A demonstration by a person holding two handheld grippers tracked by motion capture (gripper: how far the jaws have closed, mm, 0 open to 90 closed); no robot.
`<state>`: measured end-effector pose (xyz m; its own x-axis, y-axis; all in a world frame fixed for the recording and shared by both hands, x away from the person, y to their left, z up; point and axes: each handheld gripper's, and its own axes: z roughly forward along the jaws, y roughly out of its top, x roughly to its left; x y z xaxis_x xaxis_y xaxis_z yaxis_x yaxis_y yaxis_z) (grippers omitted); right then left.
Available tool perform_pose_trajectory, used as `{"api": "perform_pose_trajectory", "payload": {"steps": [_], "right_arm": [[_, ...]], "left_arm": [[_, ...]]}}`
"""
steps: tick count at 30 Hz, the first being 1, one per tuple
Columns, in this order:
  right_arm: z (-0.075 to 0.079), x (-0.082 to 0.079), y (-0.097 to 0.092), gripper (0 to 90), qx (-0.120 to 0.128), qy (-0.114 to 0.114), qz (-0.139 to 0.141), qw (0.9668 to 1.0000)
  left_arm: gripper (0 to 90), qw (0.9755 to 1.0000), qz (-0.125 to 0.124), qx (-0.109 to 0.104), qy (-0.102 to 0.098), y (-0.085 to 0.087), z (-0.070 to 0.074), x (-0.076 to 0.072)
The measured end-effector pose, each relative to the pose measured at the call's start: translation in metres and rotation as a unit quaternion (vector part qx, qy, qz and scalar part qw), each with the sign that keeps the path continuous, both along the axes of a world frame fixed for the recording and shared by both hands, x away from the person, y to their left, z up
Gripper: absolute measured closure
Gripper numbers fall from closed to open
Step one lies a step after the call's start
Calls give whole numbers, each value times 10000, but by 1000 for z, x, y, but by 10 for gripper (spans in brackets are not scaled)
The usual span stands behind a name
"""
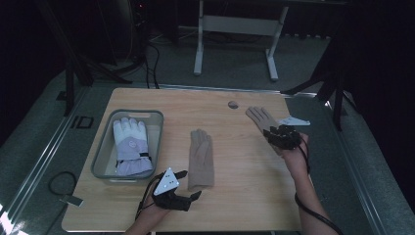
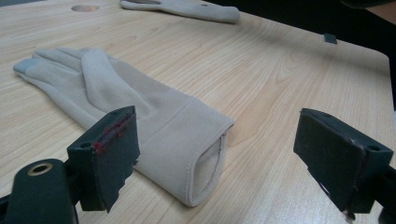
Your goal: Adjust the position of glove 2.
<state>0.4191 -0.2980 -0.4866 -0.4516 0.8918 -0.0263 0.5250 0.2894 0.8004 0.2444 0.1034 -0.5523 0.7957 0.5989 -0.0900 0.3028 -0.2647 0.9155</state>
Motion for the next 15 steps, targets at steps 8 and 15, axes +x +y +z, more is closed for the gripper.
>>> {"api": "perform_pose_trajectory", "payload": {"steps": [8,15], "right_arm": [[-20,32,-27,622,152,168,-345,9991],[-35,52,-37,566,50,376,-520,9979]], "left_arm": [[141,10000,-8,-9,-16,1,0,0],[141,10000,-11,-30,-5,1,0,0]]}}
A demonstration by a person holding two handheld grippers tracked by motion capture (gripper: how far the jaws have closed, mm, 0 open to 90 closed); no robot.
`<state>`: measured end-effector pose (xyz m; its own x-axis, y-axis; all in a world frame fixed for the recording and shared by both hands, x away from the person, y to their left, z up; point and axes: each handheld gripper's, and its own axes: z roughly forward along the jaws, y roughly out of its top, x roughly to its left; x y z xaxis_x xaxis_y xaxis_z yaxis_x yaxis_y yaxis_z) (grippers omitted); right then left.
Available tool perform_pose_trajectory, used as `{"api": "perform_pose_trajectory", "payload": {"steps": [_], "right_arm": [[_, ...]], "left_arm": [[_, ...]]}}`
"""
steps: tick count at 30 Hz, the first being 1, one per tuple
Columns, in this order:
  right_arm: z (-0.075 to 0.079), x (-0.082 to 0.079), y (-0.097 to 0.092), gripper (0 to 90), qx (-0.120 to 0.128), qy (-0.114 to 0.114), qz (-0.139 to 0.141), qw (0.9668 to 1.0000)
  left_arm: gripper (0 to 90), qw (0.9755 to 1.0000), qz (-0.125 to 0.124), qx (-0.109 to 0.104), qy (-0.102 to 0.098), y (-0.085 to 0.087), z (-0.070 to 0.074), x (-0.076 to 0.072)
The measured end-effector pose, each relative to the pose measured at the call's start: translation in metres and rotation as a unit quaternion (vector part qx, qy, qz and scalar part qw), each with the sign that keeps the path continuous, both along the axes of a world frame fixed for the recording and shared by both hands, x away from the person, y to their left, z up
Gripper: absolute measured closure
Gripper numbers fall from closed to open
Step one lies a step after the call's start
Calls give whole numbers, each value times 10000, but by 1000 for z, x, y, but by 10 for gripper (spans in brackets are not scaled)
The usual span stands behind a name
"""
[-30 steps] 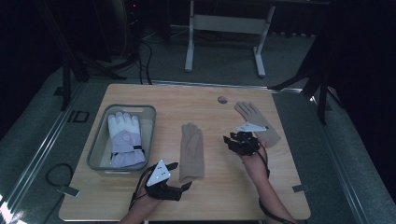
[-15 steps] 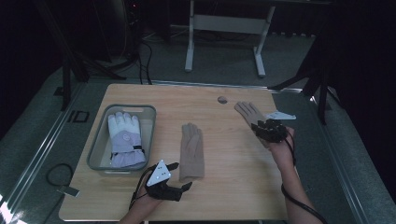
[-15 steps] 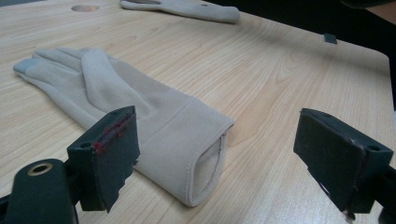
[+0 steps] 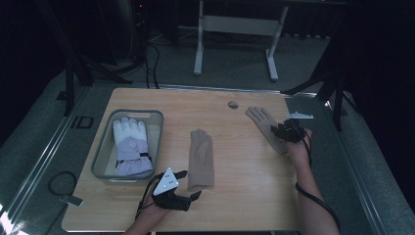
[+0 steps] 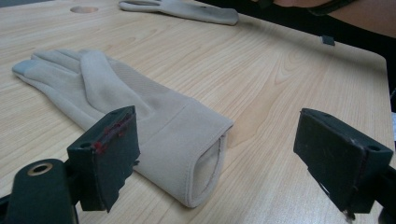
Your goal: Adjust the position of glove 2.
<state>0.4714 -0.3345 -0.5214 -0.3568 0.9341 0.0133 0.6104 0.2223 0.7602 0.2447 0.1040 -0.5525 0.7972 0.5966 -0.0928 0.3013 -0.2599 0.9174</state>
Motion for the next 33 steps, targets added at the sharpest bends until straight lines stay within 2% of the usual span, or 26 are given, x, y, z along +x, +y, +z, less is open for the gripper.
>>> {"api": "perform_pose_trajectory", "payload": {"steps": [5,9,10,13,16,18,21,23,27,29,33], "right_arm": [[-8,12,1,545,-60,144,-43,9999],[-13,18,3,533,-350,132,-16,9993],[-15,20,2,534,-361,130,-40,9993],[-23,22,1,543,-274,353,-51,9990],[-28,21,-1,549,-208,288,-17,9994],[-29,20,0,574,-196,247,-45,9995],[-29,18,1,692,-204,242,-11,9995],[-27,17,3,749,-250,297,10,9992],[-24,16,10,821,-353,427,-186,9983],[-22,14,12,833,-265,467,-309,9981],[-15,8,12,845,127,490,-539,9973]], "left_arm": [[142,10000,4,6,22,0,-1,0],[141,10000,-3,6,26,0,-1,0],[142,10000,-3,5,24,1,-1,0],[141,10000,25,30,34,0,-1,0],[142,9999,52,64,62,1,-2,-1],[141,10000,44,58,55,1,-2,-1],[141,10000,60,17,39,1,-1,-1],[142,9999,79,68,37,0,-1,-1],[142,9999,76,72,49,0,-2,-1],[142,9999,72,55,52,0,-2,-1],[142,9999,94,48,69,1,-2,0]]}}
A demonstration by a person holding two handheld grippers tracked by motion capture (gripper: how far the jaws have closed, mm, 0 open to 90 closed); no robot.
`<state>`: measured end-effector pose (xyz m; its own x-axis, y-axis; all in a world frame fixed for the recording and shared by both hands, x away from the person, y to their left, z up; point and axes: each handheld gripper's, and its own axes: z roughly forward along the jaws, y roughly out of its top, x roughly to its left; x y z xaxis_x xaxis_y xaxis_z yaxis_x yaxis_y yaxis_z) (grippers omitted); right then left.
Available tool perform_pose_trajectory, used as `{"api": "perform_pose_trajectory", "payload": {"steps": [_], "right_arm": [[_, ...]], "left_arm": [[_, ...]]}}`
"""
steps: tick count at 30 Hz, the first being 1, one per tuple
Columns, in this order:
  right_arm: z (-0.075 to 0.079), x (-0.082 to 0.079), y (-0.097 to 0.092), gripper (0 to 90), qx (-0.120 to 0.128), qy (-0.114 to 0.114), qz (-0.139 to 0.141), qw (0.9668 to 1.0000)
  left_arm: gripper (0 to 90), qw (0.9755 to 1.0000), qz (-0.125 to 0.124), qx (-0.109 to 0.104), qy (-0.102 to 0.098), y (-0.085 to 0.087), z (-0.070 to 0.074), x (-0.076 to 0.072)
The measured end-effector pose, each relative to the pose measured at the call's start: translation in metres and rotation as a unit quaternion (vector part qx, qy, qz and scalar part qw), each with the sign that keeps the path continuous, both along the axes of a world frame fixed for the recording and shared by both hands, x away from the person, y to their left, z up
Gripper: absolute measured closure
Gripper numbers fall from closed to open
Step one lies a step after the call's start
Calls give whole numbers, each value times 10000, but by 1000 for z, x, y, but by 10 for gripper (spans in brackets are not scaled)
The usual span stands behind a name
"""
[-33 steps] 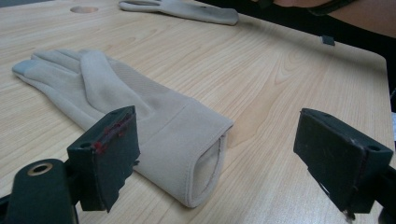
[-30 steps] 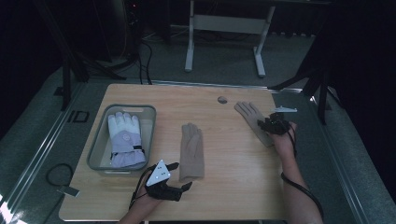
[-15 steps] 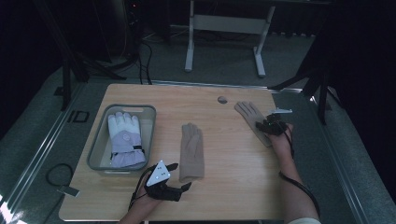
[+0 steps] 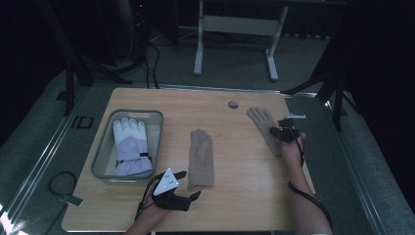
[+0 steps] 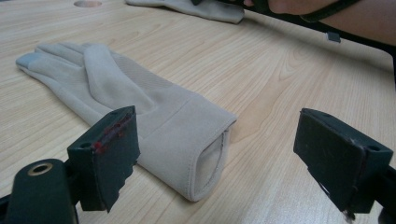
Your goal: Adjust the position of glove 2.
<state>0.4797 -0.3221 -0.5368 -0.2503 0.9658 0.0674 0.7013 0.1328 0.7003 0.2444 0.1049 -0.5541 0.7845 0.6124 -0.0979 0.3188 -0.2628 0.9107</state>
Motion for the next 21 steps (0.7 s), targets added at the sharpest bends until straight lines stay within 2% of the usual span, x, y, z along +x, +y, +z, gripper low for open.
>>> {"api": "perform_pose_trajectory", "payload": {"steps": [5,10,14,16,17,19,21], "right_arm": [[15,-14,-5,848,399,-132,-257,9988],[30,-38,-5,848,445,-353,-440,9974],[40,-61,-4,848,461,-444,-600,9961],[43,-73,-3,848,466,-462,-652,9957],[44,-79,-3,848,554,-491,-719,9947],[45,-91,0,848,523,-480,-762,9946],[46,-101,1,847,632,-467,-830,9934]], "left_arm": [[142,10000,19,-26,-14,0,1,0],[141,10000,25,6,-64,-1,2,-1],[141,9999,4,19,-102,-2,4,-1],[142,9999,15,23,-115,-2,5,-1],[142,9999,29,14,-126,-2,5,-2],[142,9999,23,25,-138,-2,6,-2],[141,9999,5,19,-140,-2,6,-2]]}}
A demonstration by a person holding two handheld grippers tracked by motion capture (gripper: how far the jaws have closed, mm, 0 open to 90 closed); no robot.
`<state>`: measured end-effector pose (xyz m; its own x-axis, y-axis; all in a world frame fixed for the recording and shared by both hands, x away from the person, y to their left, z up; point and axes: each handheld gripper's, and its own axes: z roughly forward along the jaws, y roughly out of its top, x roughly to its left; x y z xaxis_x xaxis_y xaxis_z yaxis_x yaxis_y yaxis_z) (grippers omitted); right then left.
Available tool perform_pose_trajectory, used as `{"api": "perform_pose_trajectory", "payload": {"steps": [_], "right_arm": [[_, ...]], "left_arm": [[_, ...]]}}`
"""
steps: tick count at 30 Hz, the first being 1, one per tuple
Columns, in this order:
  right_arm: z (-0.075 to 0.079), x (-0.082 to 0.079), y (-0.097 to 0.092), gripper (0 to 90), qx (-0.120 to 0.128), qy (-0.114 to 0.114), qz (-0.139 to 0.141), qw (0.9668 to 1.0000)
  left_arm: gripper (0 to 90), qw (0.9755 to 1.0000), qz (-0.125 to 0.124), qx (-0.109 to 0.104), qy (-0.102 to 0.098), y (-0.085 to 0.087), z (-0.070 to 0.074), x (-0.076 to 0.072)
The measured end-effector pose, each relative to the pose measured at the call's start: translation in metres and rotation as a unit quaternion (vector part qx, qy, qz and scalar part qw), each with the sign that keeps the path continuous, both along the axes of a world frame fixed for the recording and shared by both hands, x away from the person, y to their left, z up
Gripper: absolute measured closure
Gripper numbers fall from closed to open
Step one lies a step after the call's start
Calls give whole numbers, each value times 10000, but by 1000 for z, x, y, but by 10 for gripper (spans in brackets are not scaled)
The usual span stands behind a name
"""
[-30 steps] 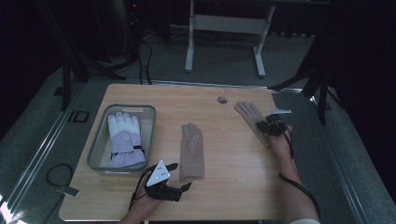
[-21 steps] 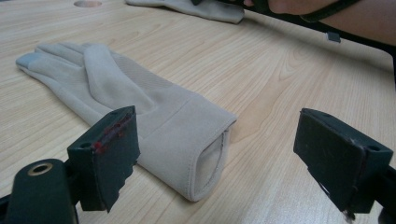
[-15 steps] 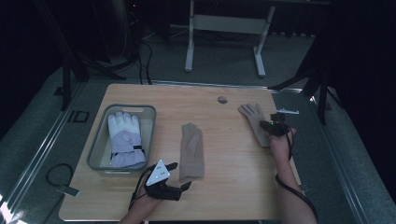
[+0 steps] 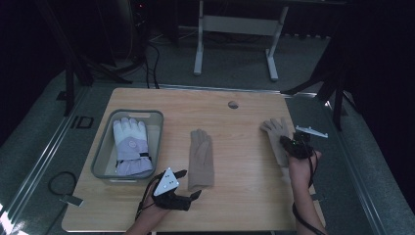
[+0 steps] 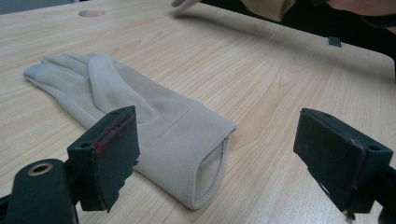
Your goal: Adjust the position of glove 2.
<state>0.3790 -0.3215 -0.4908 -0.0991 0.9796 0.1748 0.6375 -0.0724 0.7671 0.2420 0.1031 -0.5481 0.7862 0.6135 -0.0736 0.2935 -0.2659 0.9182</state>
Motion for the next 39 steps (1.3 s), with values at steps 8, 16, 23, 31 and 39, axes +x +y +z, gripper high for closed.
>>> {"api": "perform_pose_trajectory", "payload": {"steps": [8,16,23,31,39], "right_arm": [[-3,-42,12,846,-24,62,-80,9999],[-37,-57,26,840,-181,546,51,9983],[-53,-56,28,816,-222,629,106,9977],[-35,-55,15,615,-437,315,959,9939],[-34,-39,-4,588,-772,-13,2070,9753]], "left_arm": [[142,10000,-35,-7,-38,0,2,-1],[141,10000,-32,-31,-54,-1,3,-1],[142,10000,-42,-6,-38,0,2,0],[142,10000,-48,-6,-34,0,2,-1],[141,10000,-42,-46,-48,1,3,-1]]}}
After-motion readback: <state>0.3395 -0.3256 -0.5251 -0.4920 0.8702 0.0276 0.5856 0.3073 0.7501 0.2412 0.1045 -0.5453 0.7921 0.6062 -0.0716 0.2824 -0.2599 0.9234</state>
